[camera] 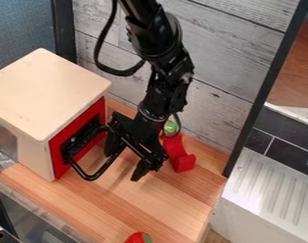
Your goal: Open the drawer
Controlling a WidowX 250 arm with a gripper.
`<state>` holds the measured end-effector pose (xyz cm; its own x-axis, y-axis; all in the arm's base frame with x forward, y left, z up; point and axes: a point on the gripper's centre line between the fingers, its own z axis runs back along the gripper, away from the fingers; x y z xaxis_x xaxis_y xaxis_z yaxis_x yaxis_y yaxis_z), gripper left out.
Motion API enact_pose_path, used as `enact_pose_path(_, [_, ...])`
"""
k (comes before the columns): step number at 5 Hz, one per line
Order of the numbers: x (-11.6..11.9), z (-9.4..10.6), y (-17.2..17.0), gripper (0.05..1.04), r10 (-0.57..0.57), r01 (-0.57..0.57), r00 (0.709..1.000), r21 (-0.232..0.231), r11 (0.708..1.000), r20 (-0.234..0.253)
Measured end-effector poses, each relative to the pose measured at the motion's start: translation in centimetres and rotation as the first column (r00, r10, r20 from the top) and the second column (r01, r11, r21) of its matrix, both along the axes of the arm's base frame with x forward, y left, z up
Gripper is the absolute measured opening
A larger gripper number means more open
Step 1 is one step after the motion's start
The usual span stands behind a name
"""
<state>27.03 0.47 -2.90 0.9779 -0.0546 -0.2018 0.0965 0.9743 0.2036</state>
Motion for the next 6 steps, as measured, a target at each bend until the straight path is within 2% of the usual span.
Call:
enact_pose_path(2, [-0.1, 0.1, -0.9, 0.385, 0.053, -0.055, 0.998, -0.044, 0.998, -0.031])
enact_pose_path(3, [-0.7, 0.1, -1.5, 0.175, 0.096, -0.099, 0.994, -0.073, 0.992, -0.046])
enact_pose_path(4, [-1.2, 0.5, -2.1, 0.115, 0.129, -0.133, 0.991, -0.108, 0.985, -0.043])
enact_pose_path(6, [-1.9, 1.1, -4.7, 0.111, 0.175, -0.184, 0.983, -0.205, 0.961, -0.062])
